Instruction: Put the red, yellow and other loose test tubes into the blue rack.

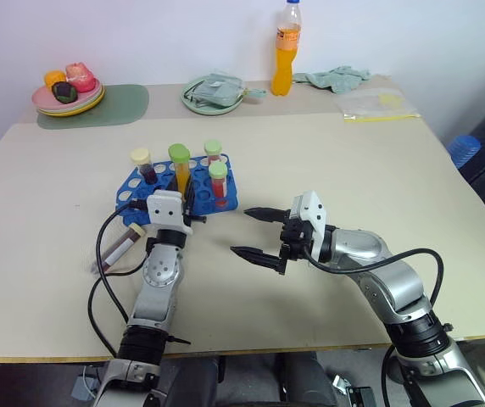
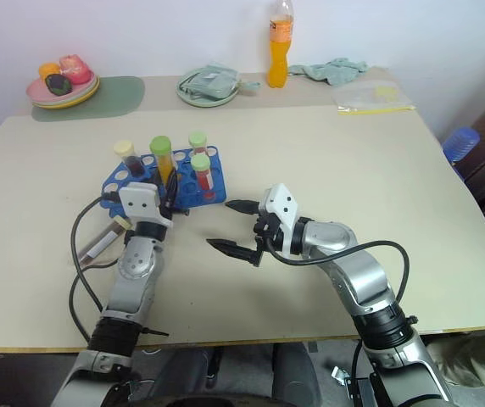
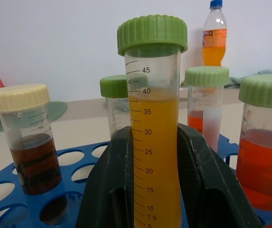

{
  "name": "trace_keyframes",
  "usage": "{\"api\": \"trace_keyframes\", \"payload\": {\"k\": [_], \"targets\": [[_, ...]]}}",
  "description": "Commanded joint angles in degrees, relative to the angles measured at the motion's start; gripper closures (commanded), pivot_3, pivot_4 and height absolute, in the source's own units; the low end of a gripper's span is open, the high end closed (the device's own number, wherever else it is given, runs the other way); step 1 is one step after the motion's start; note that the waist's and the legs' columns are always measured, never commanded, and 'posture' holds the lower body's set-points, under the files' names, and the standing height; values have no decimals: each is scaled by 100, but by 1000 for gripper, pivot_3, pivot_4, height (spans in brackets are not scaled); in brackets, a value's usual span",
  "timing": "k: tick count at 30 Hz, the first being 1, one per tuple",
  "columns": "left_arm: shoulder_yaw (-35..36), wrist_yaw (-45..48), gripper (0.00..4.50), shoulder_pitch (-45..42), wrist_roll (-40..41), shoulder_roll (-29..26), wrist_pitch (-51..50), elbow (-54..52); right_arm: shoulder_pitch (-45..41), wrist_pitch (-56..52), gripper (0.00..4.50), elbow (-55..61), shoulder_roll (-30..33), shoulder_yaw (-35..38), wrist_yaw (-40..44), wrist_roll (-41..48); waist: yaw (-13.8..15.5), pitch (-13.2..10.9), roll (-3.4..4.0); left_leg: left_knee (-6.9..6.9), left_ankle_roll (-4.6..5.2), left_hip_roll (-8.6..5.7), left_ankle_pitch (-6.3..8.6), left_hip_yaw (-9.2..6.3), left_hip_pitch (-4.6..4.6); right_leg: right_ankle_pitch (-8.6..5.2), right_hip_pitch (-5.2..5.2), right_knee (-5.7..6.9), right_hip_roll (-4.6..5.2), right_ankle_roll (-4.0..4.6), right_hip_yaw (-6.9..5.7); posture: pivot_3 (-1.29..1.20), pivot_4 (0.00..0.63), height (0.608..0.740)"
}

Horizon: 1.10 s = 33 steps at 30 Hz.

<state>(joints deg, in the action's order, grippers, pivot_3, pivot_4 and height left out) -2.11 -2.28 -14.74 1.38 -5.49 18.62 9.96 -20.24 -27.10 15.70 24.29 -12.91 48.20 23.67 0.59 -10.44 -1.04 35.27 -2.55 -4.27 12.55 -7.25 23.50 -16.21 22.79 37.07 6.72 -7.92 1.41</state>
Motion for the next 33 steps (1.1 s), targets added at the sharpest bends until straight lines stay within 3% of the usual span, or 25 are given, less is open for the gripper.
{"api": "trace_keyframes", "payload": {"k": [1,6,12,15,20,21,24,26,30,33], "targets": [[113,62,2811,-28,20,68,180,-53,-4,52,0,266,-52,41,-14,56,-1,0,0,0,0,0,0,0,0,0,0,0,0,0,0,0,150,740],[291,28,561,132,2,65,60,-495,-2,37,0,291,-66,34,-31,50,-19,0,0,0,0,0,0,-1,0,0,1,0,-1,0,0,0,150,740],[688,260,561,341,615,-156,-782,-2102,9,6,0,322,-79,31,-55,76,-26,0,0,0,0,2,0,-8,0,0,1,2,-3,0,0,0,150,740],[1052,360,561,250,1165,-510,-1677,-3076,11,-10,0,316,-89,28,-42,99,-28,0,0,0,0,2,0,-12,0,0,0,2,-3,0,0,0,150,740],[2192,790,561,415,3118,-2229,-4604,-4316,5,26,0,250,-96,21,15,104,-145,1,2,-4,-1,8,0,-29,-1,-2,3,8,-10,2,0,0,150,740],[2393,976,48,612,3465,-2779,-5425,-4366,-3,38,0,228,-100,11,36,103,-162,1,2,-5,-1,7,0,-30,-3,-3,2,9,-10,1,1,0,150,740],[2857,1282,23,913,4154,-3929,-7007,-4433,-34,73,0,147,-129,-24,100,87,-182,-4,9,-10,0,9,0,-29,-9,-5,3,14,-17,3,3,0,150,740],[2901,1463,23,809,4474,-4657,-7967,-4374,-81,110,0,70,-165,-65,158,62,-161,-8,1,-10,0,13,0,-32,-9,-6,3,14,-23,4,2,0,150,740],[2971,1843,23,169,5433,-5349,-9501,-3908,-177,204,0,-75,-222,-116,266,-5,-133,-9,-3,-6,-2,11,-1,-37,-9,-5,-8,10,-19,5,-10,0,150,740],[2196,2248,23,-155,5377,-6136,-10356,-3509,-221,270,0,-150,-247,-141,312,-46,-175,-11,2,-13,-2,10,-1,-38,-8,-6,-1,12,-19,5,-7,0,150,740]]}}
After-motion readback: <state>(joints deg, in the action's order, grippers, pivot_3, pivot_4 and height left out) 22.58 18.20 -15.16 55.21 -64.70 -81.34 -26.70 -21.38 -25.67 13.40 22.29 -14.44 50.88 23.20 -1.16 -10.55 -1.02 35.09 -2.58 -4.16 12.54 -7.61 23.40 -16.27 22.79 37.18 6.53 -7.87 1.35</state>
